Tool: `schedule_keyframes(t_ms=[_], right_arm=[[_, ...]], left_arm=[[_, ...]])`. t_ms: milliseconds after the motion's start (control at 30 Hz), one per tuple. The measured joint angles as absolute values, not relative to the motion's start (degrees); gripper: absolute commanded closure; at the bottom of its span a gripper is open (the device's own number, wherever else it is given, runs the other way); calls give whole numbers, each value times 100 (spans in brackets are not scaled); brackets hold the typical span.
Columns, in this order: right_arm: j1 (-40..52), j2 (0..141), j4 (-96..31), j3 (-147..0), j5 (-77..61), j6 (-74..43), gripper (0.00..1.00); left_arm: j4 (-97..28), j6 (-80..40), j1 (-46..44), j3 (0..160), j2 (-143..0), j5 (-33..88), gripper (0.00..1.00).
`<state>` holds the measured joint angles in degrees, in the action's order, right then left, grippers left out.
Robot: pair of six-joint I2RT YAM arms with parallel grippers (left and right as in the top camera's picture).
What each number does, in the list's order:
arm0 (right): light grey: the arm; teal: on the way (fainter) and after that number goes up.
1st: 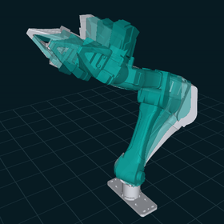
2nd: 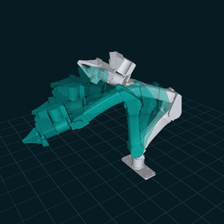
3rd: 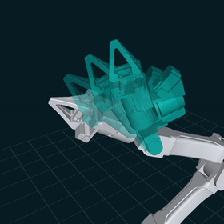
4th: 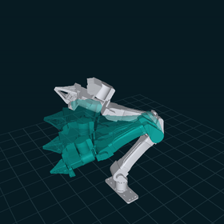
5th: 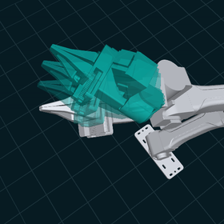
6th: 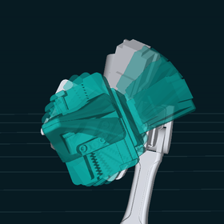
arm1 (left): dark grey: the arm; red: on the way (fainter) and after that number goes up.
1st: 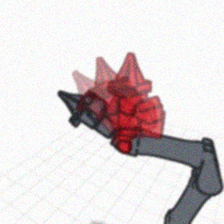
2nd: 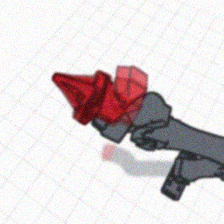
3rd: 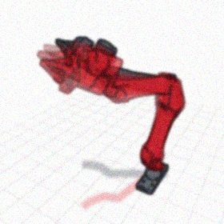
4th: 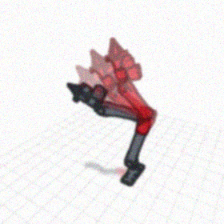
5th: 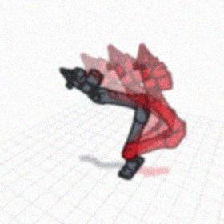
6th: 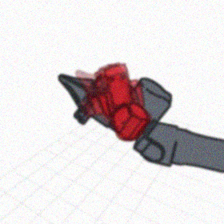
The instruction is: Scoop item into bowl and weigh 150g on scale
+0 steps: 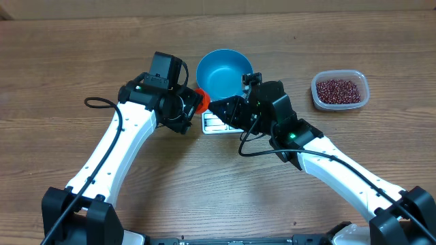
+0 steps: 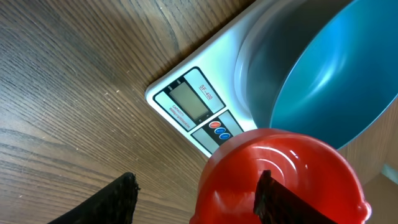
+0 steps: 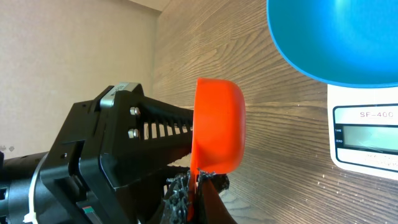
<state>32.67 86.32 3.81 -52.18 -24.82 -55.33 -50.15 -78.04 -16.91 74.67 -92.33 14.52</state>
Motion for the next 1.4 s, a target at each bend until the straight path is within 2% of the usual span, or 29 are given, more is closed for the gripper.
schedule_keyframes(t_ms=[167,400,567,767,900,1233,1400], right_arm=[[3221,8632,172,-5218,-2475,-5433,96],[2755,8560,-322,-5218,-2556,-5076,96],[2429,8141,-952,-5218,-2639,-4672,96],[1890,7481,-1728,-5218,-2749,-4209,96],[1378,7032,-2261,-5218,-2875,-3872,96],[-8,5629,-3708,-5218,-2969,-2891,96],[-534,5183,-4060,-5218,-2978,-2582,96]], left_arm=[[-5015,-7662,-1658,7467,-9233,1452,41],[-5015,-6921,-1256,7470,-9233,1450,42],[-5043,-5905,-1013,7649,-9233,1433,42],[-5225,-4399,-1046,8278,-9233,1437,53],[-5472,-3732,-1225,8534,-9233,1437,62],[-5616,-3103,-2228,8674,-9233,1435,74],[-5570,-3063,-2792,8674,-9233,1402,73]])
